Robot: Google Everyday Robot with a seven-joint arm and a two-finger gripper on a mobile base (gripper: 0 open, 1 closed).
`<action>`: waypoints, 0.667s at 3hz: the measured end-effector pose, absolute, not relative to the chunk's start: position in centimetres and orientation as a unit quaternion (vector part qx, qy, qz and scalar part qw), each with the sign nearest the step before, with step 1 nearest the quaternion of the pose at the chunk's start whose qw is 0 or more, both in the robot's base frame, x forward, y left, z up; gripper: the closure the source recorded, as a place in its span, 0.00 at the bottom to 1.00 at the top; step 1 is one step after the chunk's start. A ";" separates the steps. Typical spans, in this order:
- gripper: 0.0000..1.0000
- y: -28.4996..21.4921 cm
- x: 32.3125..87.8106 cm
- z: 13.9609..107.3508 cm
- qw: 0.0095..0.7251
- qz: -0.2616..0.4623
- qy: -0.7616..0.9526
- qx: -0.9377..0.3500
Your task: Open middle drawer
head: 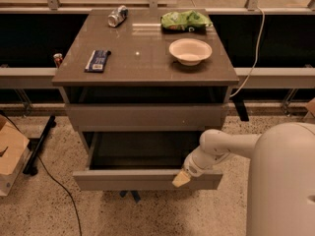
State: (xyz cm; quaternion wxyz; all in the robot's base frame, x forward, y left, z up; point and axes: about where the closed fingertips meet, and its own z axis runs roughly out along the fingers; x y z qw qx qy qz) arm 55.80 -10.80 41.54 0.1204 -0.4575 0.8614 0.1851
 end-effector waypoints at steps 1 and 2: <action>0.17 -10.8 55.8 41.5 0.120 0.185 0.861 -0.457; 0.00 -10.8 52.2 41.0 0.111 0.198 0.877 -0.424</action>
Offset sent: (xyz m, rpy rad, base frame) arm -0.3037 0.0008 -0.0448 0.1450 0.3691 -0.5656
